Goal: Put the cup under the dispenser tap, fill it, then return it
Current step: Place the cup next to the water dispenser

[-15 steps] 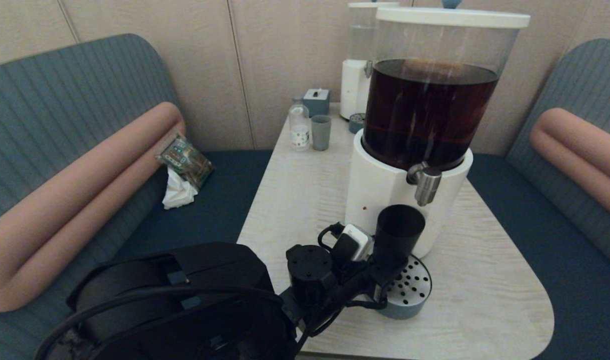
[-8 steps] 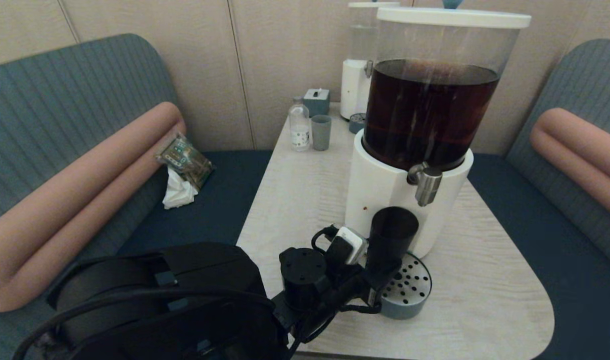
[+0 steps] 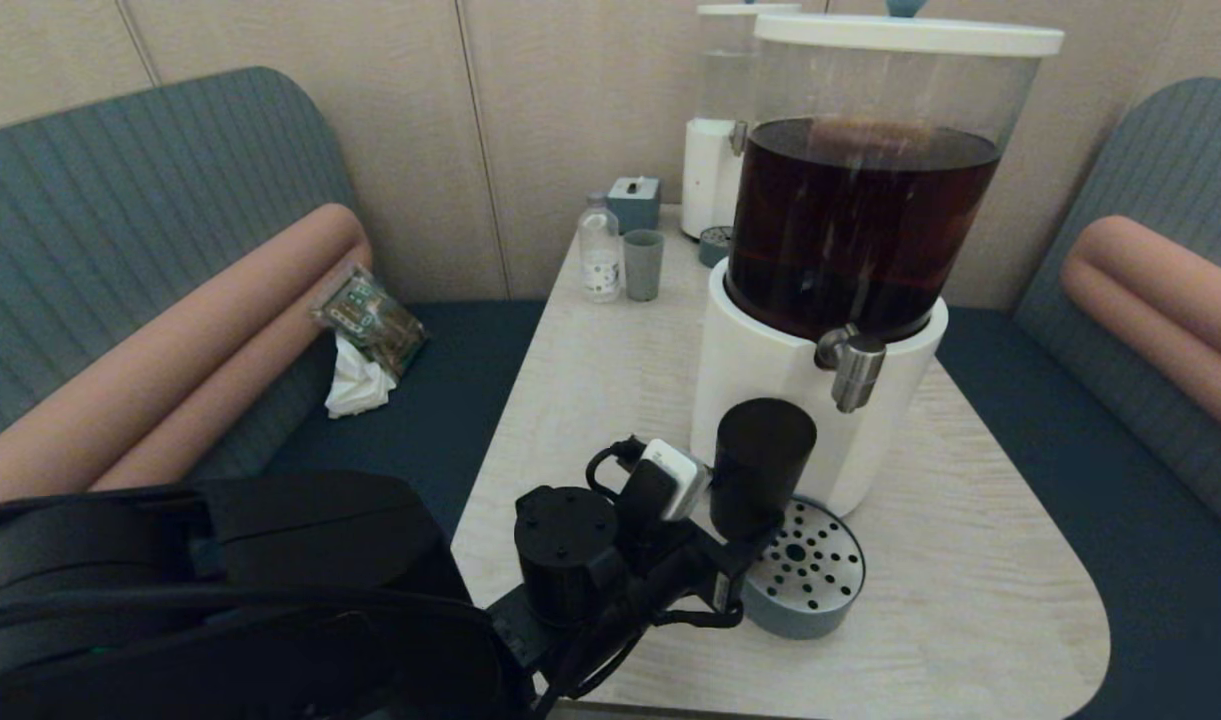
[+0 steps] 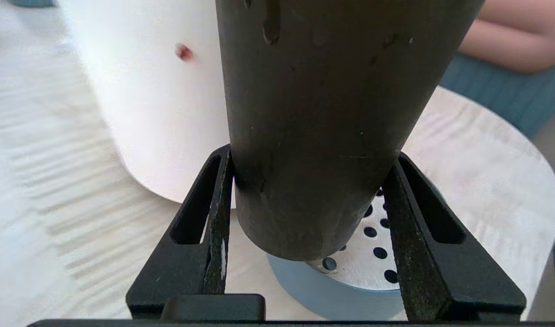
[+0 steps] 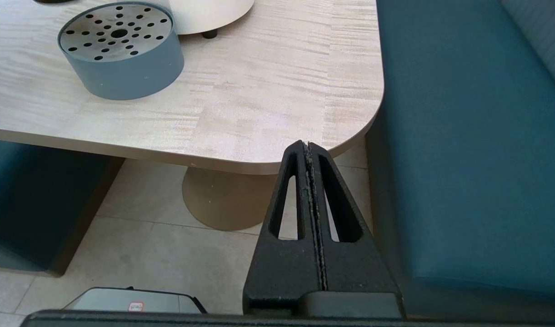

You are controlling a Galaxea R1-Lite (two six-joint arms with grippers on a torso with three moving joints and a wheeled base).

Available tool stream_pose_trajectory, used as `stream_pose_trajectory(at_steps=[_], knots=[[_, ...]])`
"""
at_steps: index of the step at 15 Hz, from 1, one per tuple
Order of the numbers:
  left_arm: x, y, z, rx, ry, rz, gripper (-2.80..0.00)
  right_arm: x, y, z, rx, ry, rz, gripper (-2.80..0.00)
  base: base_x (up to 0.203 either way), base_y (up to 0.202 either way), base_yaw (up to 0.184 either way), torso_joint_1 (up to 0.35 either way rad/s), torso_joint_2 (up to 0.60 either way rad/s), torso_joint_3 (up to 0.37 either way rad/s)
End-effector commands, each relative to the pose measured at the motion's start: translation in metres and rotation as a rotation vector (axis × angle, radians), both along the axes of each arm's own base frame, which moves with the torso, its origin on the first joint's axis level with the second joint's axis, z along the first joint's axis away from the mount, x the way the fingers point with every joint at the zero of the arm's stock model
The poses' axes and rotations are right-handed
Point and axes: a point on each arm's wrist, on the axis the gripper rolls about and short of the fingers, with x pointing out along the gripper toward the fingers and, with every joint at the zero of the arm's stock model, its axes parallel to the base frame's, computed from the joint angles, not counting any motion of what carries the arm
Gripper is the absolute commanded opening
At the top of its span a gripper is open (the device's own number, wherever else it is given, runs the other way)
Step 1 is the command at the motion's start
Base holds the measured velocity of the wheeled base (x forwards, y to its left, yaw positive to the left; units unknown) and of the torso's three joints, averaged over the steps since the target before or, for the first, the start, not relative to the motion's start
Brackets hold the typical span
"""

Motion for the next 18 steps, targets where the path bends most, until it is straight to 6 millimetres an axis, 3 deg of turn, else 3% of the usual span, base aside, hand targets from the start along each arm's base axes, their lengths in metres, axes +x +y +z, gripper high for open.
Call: stream_pose_trajectory(at_steps=[1, 5, 18], knots=[[-0.006, 0.006, 0.013, -0.022, -0.020, 0.002, -2.80, 0.000, 0.000, 0.000, 0.001, 0.002, 0.002, -2.80, 0.000, 0.000, 0.000, 0.000, 0.00, 0.000], [-0.007, 0.018, 0.019, -0.022, -0.018, 0.023, -2.80, 0.000, 0.000, 0.000, 0.001, 0.002, 0.002, -2.80, 0.000, 0.000, 0.000, 0.000, 0.00, 0.000], [0.067, 0.106, 0.028, -0.047, -0.053, 0.326, -2.80, 0.000, 0.000, 0.000, 0.000, 0.002, 0.002, -2.80, 0.000, 0.000, 0.000, 0.000, 0.00, 0.000]])
